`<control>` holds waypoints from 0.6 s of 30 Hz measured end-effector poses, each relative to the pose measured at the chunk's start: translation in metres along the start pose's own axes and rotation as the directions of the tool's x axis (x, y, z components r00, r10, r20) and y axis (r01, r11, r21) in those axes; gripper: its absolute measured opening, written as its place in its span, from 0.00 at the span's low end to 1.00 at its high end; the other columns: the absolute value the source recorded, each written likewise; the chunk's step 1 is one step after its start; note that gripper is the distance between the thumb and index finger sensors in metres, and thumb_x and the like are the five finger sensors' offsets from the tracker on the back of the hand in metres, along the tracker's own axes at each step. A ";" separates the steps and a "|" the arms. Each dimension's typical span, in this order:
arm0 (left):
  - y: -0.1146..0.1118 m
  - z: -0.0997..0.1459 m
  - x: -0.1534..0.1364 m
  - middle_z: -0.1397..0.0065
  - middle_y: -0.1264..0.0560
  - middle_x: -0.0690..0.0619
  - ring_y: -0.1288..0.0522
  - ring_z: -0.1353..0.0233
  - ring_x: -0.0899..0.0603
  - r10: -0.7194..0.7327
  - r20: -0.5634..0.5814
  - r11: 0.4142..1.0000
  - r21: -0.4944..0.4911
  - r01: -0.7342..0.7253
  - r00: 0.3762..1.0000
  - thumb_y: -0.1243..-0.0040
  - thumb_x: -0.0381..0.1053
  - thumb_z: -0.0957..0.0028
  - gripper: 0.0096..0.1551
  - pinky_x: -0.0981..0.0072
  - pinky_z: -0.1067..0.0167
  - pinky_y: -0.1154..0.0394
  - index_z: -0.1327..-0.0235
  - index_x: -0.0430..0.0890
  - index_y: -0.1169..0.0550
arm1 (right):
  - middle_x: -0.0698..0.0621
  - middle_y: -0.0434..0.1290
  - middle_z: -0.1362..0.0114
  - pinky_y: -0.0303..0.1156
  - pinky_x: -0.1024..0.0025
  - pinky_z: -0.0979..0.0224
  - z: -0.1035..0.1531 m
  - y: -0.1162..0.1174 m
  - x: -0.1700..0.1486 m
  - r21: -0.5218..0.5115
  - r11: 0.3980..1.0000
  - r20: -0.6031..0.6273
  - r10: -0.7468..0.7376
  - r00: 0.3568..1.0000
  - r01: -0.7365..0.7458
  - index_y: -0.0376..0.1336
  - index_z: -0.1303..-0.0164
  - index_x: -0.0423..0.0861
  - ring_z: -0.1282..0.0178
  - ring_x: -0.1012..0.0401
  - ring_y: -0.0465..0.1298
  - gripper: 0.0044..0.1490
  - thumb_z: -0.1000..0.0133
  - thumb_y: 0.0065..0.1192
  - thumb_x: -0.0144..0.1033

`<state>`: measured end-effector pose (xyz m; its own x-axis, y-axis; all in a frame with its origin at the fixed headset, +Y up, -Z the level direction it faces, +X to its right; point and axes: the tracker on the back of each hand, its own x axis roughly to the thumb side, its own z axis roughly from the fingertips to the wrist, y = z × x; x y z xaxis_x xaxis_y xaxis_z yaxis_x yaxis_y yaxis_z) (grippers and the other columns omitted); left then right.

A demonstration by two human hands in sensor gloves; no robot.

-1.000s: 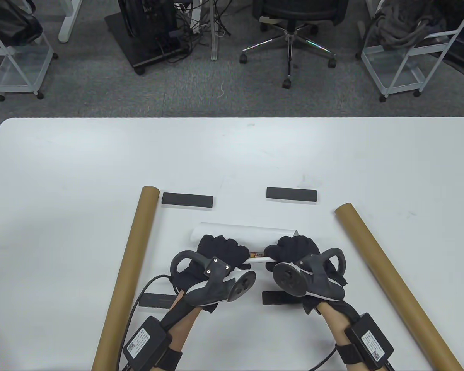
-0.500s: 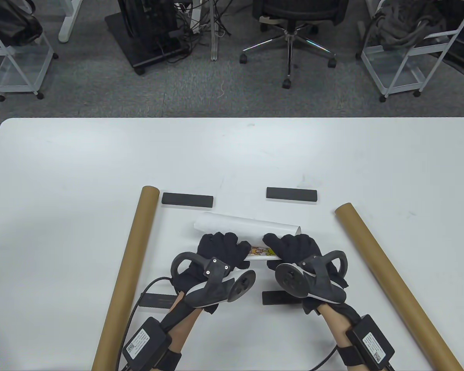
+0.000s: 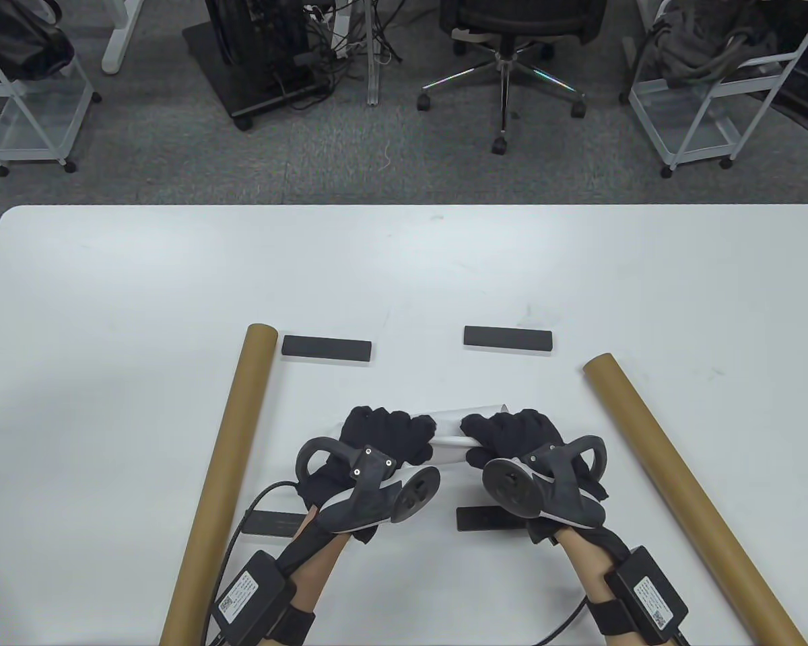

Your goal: Roll up posters and store in mailing tubes

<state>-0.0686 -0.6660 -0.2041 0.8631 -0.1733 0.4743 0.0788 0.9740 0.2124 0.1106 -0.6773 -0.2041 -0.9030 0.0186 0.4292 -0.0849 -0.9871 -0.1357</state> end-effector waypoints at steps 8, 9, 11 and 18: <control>0.000 -0.001 0.003 0.58 0.17 0.62 0.17 0.54 0.49 -0.065 0.024 0.998 -0.019 0.066 0.998 0.39 0.65 0.50 0.13 0.47 0.28 0.22 0.62 0.59 0.19 | 0.55 0.75 0.48 0.72 0.42 0.29 -0.002 0.000 0.002 0.012 1.000 0.018 0.025 1.000 -0.025 0.66 0.42 0.54 0.54 0.55 0.78 0.27 0.51 0.62 0.47; -0.001 -0.001 0.003 0.57 0.16 0.62 0.17 0.52 0.49 -0.080 0.027 0.996 -0.024 0.081 0.996 0.41 0.65 0.48 0.13 0.46 0.28 0.23 0.61 0.59 0.19 | 0.54 0.76 0.49 0.73 0.41 0.30 -0.003 0.000 0.000 0.010 1.000 0.016 -0.007 1.000 0.007 0.67 0.43 0.54 0.55 0.55 0.78 0.25 0.50 0.62 0.47; -0.002 -0.001 0.004 0.51 0.15 0.61 0.16 0.48 0.47 -0.102 0.026 0.994 -0.029 0.103 0.994 0.43 0.65 0.47 0.15 0.45 0.27 0.23 0.57 0.61 0.18 | 0.53 0.76 0.46 0.71 0.39 0.29 -0.004 0.001 -0.002 0.007 1.000 -0.004 -0.020 1.000 0.020 0.68 0.43 0.53 0.52 0.53 0.78 0.25 0.49 0.61 0.47; -0.004 -0.001 0.008 0.31 0.25 0.54 0.24 0.36 0.44 -0.133 0.002 0.990 -0.050 0.133 0.991 0.48 0.64 0.45 0.25 0.41 0.23 0.29 0.37 0.63 0.21 | 0.47 0.71 0.38 0.66 0.34 0.27 -0.002 -0.001 0.001 0.031 0.999 -0.031 0.013 0.999 -0.012 0.68 0.40 0.51 0.45 0.49 0.75 0.27 0.49 0.59 0.47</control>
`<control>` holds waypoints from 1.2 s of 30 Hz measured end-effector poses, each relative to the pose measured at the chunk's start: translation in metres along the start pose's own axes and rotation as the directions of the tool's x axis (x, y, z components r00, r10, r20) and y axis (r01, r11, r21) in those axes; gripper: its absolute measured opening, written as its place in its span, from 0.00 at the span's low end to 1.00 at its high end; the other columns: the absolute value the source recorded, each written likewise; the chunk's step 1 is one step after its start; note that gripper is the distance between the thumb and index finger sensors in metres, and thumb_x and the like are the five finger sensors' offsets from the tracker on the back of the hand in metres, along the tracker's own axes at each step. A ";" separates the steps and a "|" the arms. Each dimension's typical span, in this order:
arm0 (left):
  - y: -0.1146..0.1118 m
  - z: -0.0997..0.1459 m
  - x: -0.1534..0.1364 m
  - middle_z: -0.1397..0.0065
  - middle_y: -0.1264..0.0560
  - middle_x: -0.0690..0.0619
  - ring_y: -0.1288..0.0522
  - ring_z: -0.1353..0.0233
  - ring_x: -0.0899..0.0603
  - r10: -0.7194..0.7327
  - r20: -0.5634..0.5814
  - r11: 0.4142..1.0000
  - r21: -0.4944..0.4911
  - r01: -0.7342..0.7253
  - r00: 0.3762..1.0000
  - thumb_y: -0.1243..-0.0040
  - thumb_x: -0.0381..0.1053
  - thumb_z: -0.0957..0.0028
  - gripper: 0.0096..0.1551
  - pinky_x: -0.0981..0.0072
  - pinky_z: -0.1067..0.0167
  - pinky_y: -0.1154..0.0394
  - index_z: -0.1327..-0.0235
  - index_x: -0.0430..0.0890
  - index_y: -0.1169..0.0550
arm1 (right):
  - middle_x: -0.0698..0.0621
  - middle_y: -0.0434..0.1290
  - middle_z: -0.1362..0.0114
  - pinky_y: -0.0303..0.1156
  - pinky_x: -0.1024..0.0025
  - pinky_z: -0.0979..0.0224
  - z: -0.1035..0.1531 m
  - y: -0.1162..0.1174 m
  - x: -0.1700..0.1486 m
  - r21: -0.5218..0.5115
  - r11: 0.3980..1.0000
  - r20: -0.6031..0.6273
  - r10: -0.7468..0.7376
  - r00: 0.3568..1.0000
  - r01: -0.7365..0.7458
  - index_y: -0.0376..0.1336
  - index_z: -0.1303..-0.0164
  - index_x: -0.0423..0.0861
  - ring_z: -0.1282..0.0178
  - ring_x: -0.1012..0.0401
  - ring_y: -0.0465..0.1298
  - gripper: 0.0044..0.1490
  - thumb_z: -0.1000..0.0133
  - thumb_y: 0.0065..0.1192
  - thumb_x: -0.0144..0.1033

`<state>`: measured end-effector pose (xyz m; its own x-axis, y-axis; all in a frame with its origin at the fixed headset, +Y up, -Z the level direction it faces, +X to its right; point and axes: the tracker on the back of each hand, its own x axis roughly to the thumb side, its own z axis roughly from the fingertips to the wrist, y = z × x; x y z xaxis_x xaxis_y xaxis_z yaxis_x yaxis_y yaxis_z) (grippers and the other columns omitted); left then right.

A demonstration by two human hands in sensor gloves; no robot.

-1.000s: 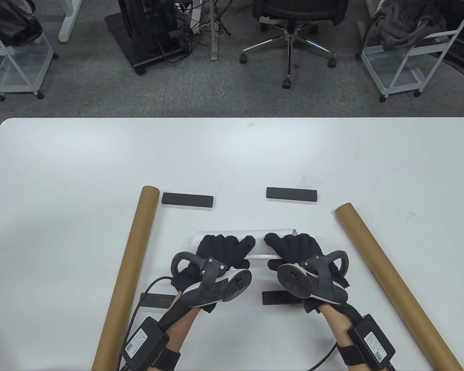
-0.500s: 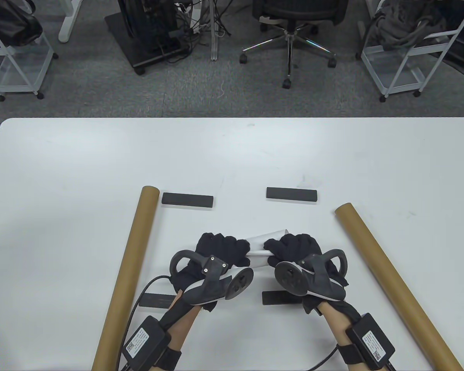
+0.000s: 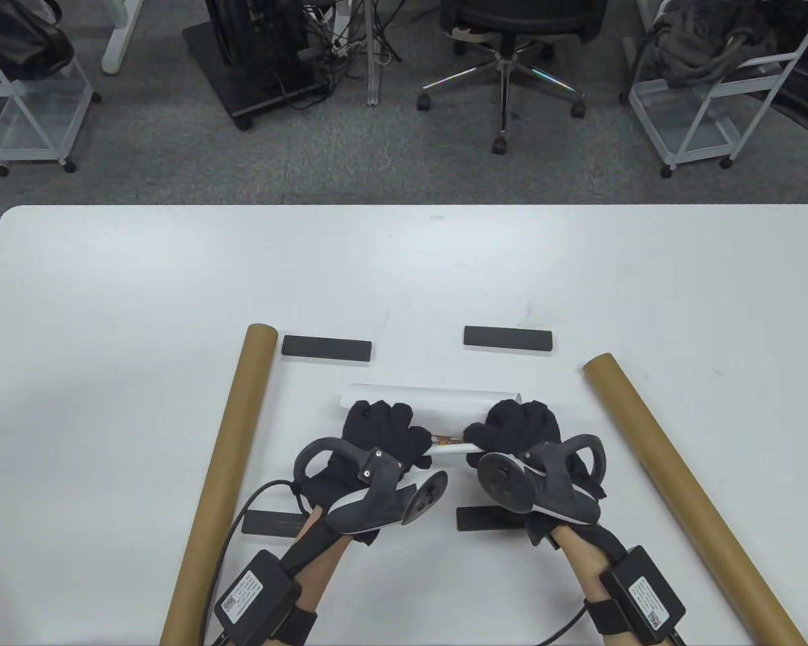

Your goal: Roll up posters and store in mailing tubes

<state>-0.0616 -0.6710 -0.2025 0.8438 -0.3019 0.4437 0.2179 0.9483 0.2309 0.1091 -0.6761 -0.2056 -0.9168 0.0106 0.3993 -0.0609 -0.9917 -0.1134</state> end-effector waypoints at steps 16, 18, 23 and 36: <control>0.003 0.003 -0.007 0.45 0.15 0.65 0.13 0.46 0.52 0.082 -0.002 0.992 0.093 -0.081 0.997 0.36 0.62 0.52 0.27 0.53 0.28 0.20 0.37 0.63 0.21 | 0.56 0.81 0.48 0.77 0.45 0.32 0.003 -0.001 -0.009 -0.101 0.994 0.008 -0.035 0.999 0.036 0.65 0.34 0.47 0.54 0.57 0.84 0.42 0.58 0.66 0.51; 0.001 0.002 -0.008 0.44 0.15 0.64 0.12 0.45 0.52 0.088 -0.010 0.993 0.086 -0.087 0.996 0.39 0.62 0.50 0.26 0.52 0.28 0.20 0.37 0.62 0.20 | 0.55 0.82 0.47 0.77 0.46 0.32 0.003 -0.001 -0.009 -0.108 0.994 0.012 -0.034 0.999 0.035 0.66 0.35 0.47 0.54 0.57 0.85 0.40 0.58 0.66 0.51; -0.002 0.001 -0.011 0.43 0.16 0.59 0.15 0.47 0.49 0.144 -0.014 0.989 0.039 -0.144 0.989 0.48 0.58 0.44 0.26 0.48 0.27 0.23 0.32 0.60 0.25 | 0.53 0.80 0.44 0.74 0.43 0.30 0.001 0.002 -0.006 -0.036 0.998 0.026 -0.044 0.999 0.045 0.65 0.34 0.48 0.51 0.55 0.83 0.34 0.50 0.58 0.47; 0.004 0.004 0.001 0.48 0.16 0.61 0.17 0.47 0.48 -0.006 0.037 1.000 0.031 0.005 0.999 0.43 0.65 0.47 0.15 0.46 0.26 0.24 0.55 0.61 0.19 | 0.52 0.76 0.42 0.70 0.38 0.27 0.003 0.003 -0.004 0.016 0.999 0.030 -0.040 0.999 0.039 0.69 0.41 0.53 0.48 0.51 0.78 0.26 0.48 0.62 0.48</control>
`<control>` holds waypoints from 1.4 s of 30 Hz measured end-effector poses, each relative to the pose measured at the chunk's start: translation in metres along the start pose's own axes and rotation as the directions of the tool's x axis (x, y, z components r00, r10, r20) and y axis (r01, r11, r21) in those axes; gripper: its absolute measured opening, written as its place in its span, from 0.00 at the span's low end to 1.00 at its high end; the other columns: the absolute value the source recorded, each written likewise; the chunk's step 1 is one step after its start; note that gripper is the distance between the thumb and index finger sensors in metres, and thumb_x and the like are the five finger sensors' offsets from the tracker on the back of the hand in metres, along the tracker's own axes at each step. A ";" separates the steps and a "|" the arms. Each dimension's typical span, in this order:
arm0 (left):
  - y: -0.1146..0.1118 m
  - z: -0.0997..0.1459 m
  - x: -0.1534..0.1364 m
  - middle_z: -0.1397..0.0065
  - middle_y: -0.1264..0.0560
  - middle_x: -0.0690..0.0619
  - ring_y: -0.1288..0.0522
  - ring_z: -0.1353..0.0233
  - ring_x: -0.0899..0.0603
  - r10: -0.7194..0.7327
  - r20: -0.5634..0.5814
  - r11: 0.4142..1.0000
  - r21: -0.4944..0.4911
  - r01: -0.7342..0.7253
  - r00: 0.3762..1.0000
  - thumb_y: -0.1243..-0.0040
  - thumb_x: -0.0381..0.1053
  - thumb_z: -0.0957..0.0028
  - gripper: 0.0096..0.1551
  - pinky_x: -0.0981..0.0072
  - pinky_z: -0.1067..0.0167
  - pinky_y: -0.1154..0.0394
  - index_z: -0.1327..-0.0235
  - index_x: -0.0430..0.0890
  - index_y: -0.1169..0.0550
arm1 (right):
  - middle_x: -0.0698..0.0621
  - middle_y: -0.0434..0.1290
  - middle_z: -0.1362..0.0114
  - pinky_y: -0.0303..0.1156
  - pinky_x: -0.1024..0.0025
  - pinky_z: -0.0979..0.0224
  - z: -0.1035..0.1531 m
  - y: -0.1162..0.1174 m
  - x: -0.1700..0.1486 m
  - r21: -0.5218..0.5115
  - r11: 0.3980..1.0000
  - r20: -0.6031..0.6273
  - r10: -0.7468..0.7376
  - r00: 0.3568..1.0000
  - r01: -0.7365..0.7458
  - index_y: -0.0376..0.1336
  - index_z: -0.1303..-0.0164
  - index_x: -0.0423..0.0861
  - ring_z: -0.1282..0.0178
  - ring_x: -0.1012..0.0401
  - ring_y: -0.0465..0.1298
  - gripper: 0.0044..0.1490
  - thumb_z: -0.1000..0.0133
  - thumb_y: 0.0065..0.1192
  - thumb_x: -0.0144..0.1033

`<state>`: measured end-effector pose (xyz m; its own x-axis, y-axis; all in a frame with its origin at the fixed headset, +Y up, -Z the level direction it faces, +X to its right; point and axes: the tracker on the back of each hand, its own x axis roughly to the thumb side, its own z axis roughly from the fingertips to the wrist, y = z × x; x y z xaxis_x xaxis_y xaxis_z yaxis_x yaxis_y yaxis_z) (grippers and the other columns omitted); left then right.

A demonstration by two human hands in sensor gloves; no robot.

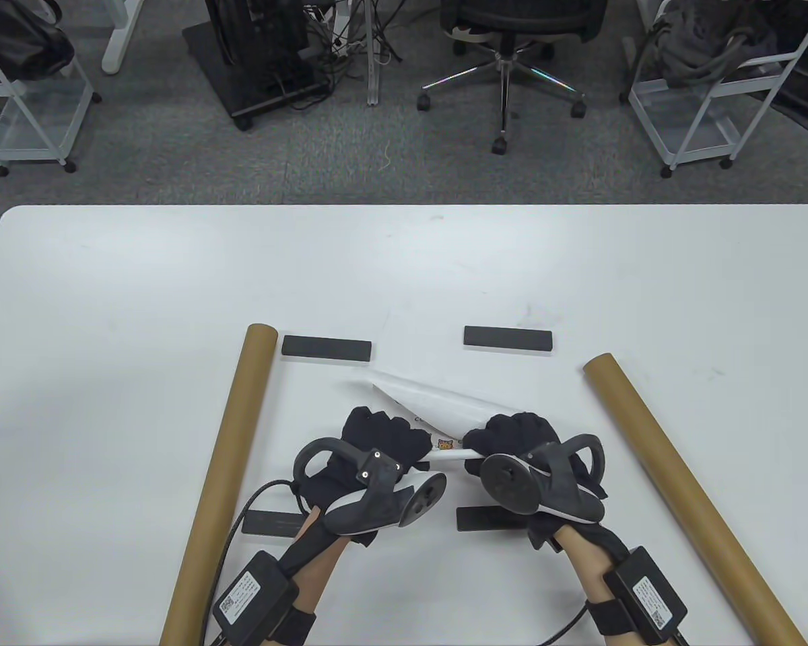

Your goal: Roll up posters and store in mailing tubes

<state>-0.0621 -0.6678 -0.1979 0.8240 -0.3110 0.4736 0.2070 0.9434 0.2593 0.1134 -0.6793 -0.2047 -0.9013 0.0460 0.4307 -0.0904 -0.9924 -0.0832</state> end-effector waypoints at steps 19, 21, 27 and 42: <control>0.000 0.001 -0.009 0.43 0.19 0.61 0.17 0.45 0.51 0.212 -0.045 0.977 0.036 -0.211 0.976 0.38 0.61 0.49 0.39 0.50 0.26 0.22 0.21 0.57 0.30 | 0.55 0.81 0.48 0.77 0.45 0.33 0.002 0.002 -0.013 -0.066 0.997 -0.045 -0.045 0.998 0.042 0.66 0.35 0.46 0.54 0.56 0.84 0.41 0.59 0.64 0.52; 0.000 0.002 -0.011 0.44 0.18 0.62 0.16 0.45 0.52 0.241 -0.049 0.969 0.064 -0.238 0.969 0.36 0.61 0.50 0.39 0.51 0.26 0.22 0.22 0.58 0.29 | 0.55 0.82 0.48 0.78 0.46 0.34 0.002 0.001 -0.015 -0.070 0.996 -0.045 -0.054 0.998 0.050 0.67 0.36 0.46 0.54 0.56 0.85 0.40 0.59 0.64 0.52; -0.005 0.001 -0.015 0.43 0.15 0.62 0.14 0.44 0.51 0.199 -0.065 0.980 0.041 -0.197 0.978 0.42 0.61 0.47 0.27 0.52 0.28 0.21 0.34 0.59 0.22 | 0.53 0.79 0.47 0.74 0.42 0.31 0.000 0.004 -0.011 -0.026 0.998 -0.026 -0.059 0.998 0.058 0.66 0.35 0.48 0.53 0.54 0.82 0.34 0.51 0.57 0.48; -0.010 0.000 -0.009 0.42 0.16 0.60 0.16 0.40 0.46 0.138 -0.038 0.988 -0.060 -0.140 0.990 0.43 0.65 0.47 0.19 0.45 0.25 0.24 0.49 0.60 0.19 | 0.49 0.75 0.36 0.68 0.35 0.27 0.002 0.007 0.000 0.005 1.000 -0.014 -0.011 1.000 0.011 0.68 0.40 0.52 0.39 0.47 0.77 0.26 0.48 0.61 0.47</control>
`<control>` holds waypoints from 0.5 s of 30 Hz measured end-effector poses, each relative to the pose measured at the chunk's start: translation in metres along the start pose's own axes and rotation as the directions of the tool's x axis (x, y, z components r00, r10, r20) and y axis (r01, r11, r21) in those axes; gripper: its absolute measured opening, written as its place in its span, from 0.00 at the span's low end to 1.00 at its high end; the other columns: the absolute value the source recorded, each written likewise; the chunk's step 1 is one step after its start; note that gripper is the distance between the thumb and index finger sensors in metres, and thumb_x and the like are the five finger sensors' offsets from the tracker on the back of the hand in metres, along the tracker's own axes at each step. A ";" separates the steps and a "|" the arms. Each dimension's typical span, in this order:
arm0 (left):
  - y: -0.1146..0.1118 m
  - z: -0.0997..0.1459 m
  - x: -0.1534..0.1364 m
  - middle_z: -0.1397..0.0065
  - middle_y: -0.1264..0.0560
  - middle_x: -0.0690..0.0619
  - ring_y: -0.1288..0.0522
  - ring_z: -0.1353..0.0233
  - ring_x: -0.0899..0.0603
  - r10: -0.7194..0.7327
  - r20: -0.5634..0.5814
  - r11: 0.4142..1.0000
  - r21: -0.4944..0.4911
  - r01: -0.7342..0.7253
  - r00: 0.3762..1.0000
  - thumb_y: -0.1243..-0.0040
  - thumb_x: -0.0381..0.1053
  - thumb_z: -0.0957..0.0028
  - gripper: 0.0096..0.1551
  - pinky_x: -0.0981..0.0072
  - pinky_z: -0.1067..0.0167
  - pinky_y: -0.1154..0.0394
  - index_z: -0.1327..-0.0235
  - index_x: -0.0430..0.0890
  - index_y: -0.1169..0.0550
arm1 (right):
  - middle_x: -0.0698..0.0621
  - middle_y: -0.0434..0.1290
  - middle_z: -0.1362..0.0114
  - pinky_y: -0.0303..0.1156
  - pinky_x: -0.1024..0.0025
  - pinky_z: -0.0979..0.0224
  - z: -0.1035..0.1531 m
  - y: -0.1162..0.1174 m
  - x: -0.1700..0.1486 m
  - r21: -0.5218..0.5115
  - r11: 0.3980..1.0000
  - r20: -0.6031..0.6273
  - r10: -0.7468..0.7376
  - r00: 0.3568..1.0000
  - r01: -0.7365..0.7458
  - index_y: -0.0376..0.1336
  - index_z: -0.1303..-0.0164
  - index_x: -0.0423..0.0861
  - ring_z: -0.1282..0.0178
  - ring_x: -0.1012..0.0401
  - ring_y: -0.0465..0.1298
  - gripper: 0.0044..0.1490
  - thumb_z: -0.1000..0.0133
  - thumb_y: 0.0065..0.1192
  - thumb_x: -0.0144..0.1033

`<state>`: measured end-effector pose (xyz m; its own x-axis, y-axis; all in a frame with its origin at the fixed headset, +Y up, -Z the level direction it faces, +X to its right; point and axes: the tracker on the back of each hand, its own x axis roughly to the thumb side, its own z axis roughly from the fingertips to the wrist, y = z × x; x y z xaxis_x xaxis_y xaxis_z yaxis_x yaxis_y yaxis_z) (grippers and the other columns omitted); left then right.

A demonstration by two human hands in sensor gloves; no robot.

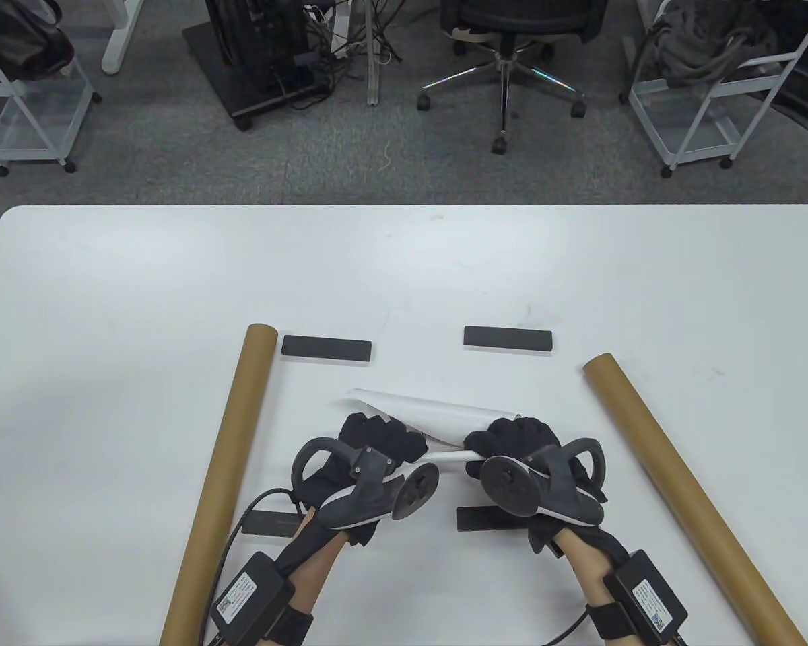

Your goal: Roll up posters and store in mailing tubes

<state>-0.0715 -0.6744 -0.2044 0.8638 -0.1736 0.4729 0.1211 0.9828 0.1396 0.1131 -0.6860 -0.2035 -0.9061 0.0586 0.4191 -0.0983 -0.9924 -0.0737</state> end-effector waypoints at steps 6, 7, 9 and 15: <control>0.001 0.000 -0.001 0.32 0.24 0.53 0.22 0.38 0.44 0.034 -0.024 0.999 -0.012 -0.034 0.999 0.44 0.64 0.47 0.25 0.40 0.24 0.29 0.40 0.59 0.18 | 0.48 0.72 0.39 0.67 0.36 0.27 -0.001 -0.001 -0.001 -0.011 1.000 -0.022 0.006 1.000 -0.006 0.69 0.40 0.51 0.45 0.48 0.75 0.28 0.49 0.60 0.47; 0.001 0.000 -0.001 0.33 0.24 0.53 0.23 0.39 0.45 0.017 -0.029 1.000 -0.011 -0.018 0.999 0.44 0.64 0.47 0.26 0.40 0.24 0.28 0.39 0.58 0.18 | 0.49 0.73 0.41 0.69 0.37 0.28 -0.001 -0.002 0.000 -0.008 1.000 -0.015 0.003 1.000 -0.003 0.69 0.40 0.51 0.47 0.50 0.76 0.28 0.50 0.60 0.48; 0.002 0.000 -0.002 0.35 0.23 0.54 0.22 0.41 0.45 0.010 -0.035 1.000 0.005 -0.010 0.999 0.43 0.63 0.47 0.28 0.41 0.25 0.27 0.37 0.56 0.18 | 0.50 0.74 0.44 0.71 0.39 0.29 0.000 -0.001 0.000 0.003 1.000 -0.010 -0.005 1.000 0.005 0.67 0.38 0.49 0.49 0.52 0.77 0.31 0.50 0.60 0.48; 0.000 -0.001 -0.005 0.41 0.20 0.58 0.19 0.45 0.49 0.087 -0.034 0.996 -0.002 -0.087 0.996 0.39 0.60 0.49 0.32 0.44 0.26 0.25 0.29 0.56 0.22 | 0.53 0.77 0.46 0.73 0.42 0.30 -0.001 -0.001 -0.006 -0.009 1.000 -0.024 -0.029 0.999 0.028 0.63 0.31 0.46 0.51 0.54 0.80 0.41 0.54 0.63 0.50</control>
<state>-0.0753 -0.6734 -0.2075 0.8872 -0.0852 0.4534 0.0464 0.9943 0.0959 0.1177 -0.6853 -0.2070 -0.9123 0.0896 0.3995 -0.1278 -0.9893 -0.0702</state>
